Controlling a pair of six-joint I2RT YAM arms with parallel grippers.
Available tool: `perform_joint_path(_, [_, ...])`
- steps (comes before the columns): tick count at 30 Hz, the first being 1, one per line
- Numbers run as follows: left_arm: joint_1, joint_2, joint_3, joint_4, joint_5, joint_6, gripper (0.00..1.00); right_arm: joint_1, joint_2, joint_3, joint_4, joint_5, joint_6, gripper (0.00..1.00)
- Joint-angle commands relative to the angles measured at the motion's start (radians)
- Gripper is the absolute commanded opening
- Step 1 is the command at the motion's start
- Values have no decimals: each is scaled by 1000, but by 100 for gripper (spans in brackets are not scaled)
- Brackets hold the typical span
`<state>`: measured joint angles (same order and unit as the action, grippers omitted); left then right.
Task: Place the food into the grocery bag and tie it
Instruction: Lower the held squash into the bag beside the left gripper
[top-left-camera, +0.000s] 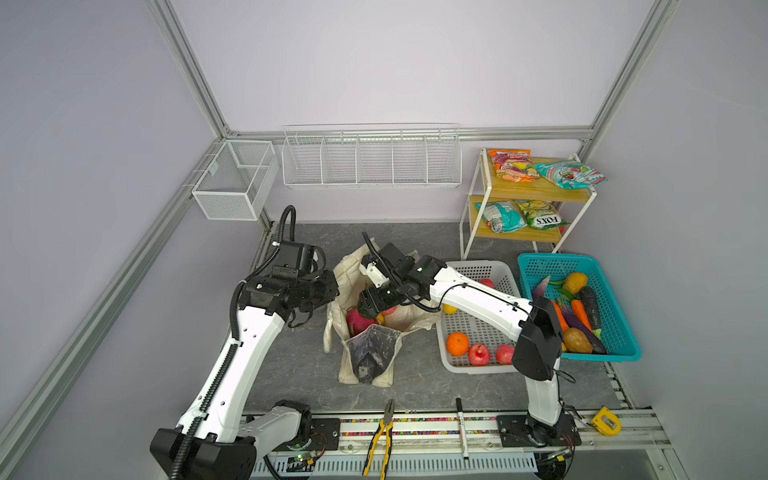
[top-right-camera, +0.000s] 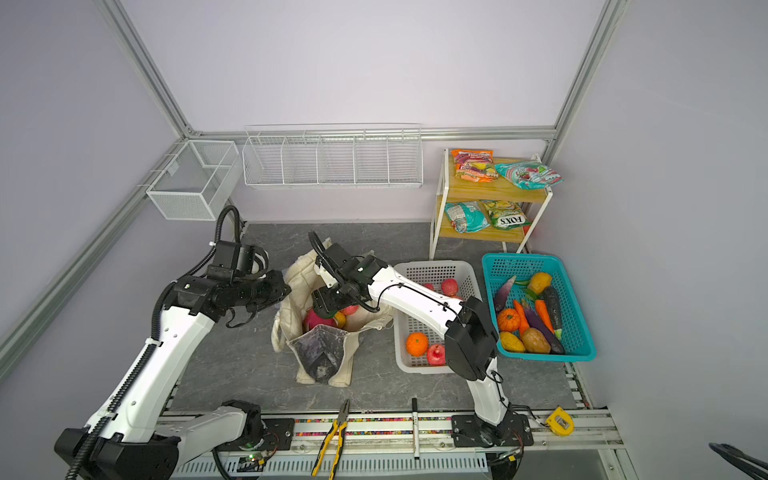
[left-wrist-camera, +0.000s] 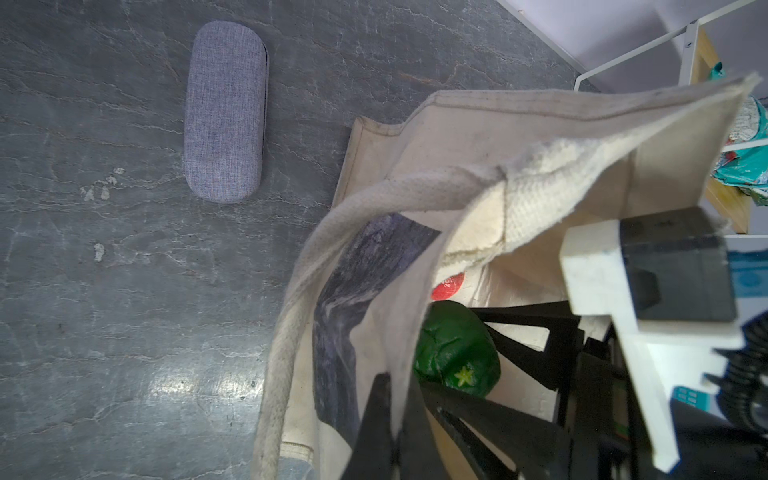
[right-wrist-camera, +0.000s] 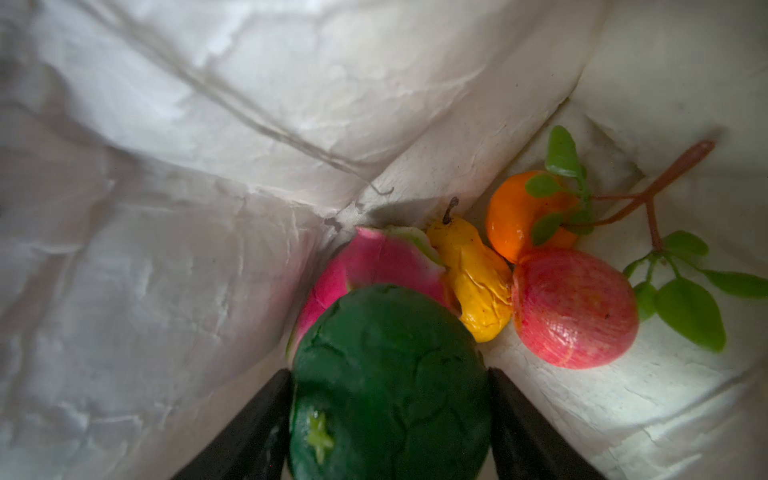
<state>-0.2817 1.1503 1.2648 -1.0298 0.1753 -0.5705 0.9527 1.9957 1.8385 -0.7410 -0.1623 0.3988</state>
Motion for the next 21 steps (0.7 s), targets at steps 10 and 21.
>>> perform_joint_path(10, [-4, -14, 25, -31, -7, 4, 0, 5, 14, -94, -20, 55, -35, 73])
perform_joint_path(21, [-4, -22, 25, -36, -22, 0, 0, -58, -69, -50, -40, 177, -90, 73])
